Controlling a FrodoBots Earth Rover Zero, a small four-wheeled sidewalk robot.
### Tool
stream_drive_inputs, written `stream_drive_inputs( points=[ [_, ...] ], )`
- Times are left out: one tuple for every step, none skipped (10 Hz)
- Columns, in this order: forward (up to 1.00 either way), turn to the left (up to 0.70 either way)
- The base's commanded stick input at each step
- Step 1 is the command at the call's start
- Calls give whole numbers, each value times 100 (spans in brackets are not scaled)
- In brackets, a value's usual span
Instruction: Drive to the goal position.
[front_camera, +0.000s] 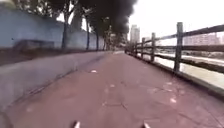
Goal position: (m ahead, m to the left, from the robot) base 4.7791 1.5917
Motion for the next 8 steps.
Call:
stream_drive_inputs(
  points=[
    [70, -34],
    [70, -34],
    [70, -34],
    [70, -34],
    [70, -33],
    [70, -23],
    [70, -9],
    [70, 0]
  ],
)
